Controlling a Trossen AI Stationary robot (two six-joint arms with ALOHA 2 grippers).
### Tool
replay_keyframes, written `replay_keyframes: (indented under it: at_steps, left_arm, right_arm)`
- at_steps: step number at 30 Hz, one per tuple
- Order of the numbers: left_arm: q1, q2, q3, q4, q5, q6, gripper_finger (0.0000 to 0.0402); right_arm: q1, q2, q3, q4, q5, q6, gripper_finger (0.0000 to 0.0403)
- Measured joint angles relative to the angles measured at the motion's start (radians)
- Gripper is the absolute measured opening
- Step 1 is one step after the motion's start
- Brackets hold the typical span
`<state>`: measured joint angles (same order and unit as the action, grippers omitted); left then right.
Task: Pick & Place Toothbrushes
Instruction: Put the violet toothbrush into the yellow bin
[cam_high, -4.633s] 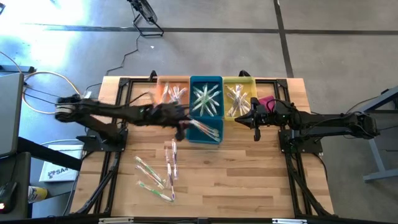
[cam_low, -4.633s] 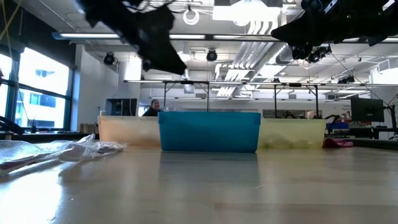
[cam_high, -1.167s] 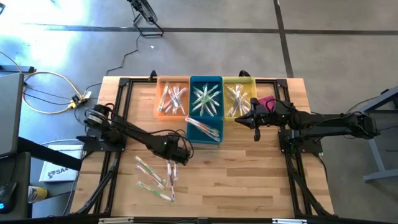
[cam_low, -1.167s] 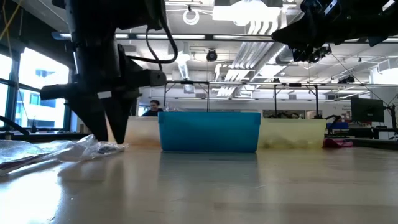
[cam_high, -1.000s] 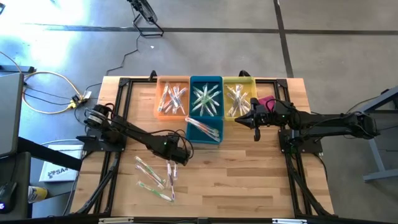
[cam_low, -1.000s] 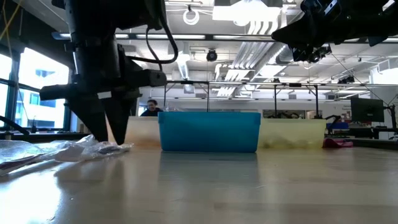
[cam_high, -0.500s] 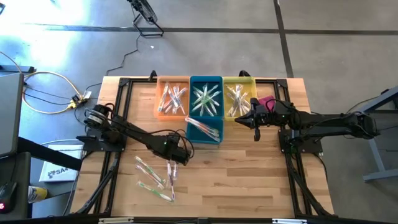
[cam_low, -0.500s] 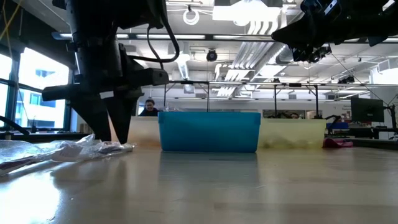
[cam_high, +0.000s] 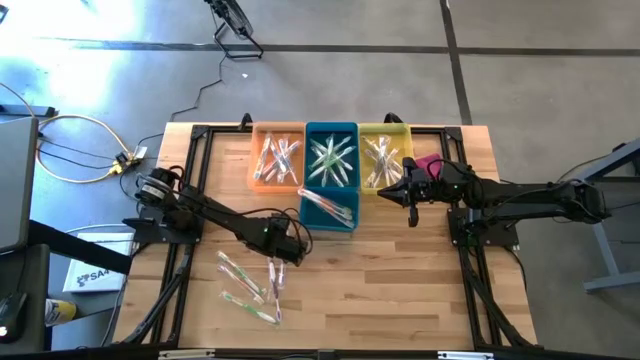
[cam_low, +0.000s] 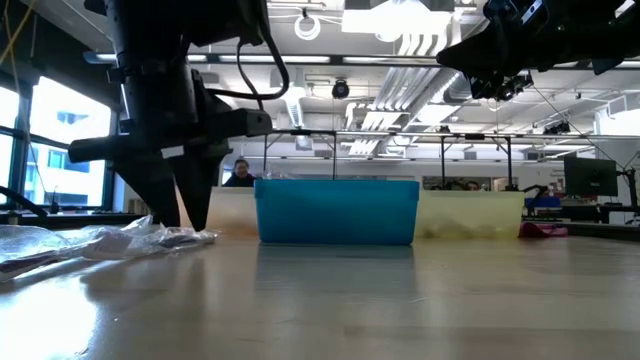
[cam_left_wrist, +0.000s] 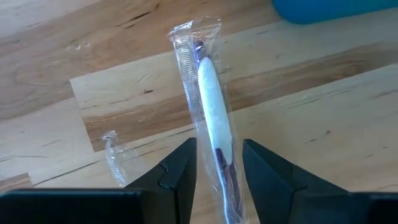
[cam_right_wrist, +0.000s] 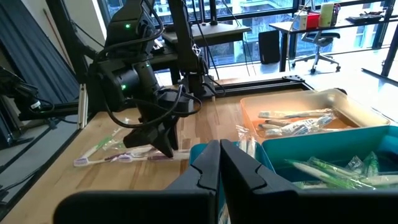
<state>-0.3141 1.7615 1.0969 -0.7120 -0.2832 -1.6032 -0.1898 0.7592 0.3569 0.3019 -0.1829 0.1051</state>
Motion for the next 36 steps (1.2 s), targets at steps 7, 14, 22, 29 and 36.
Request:
replay_keyframes:
  at_steps: [7,14,22,29,36]
  left_arm:
    - [0.000,0.000,0.000,0.008,0.000,0.000,0.0127]
    - [0.000,0.000,0.000,0.007,0.000,0.000,0.0127]
    - [0.000,0.000,0.000,0.007,0.000,0.000,0.0127]
    - [0.000,0.011,0.000,0.014,-0.011,0.000,0.0127]
    - [0.000,0.042,0.001,0.045,-0.002,0.000,0.0127]
  right_arm:
    - [0.000,0.000,0.000,0.000,0.000,0.000,0.0004]
    - [0.000,0.000,0.000,0.000,0.000,0.000,0.0004]
    - [0.000,0.000,0.000,0.000,0.000,0.000,0.0004]
    - [0.000,0.000,0.000,0.000,0.000,0.000,0.0004]
    - [0.000,0.000,0.000,-0.002,0.000,0.000,0.0004]
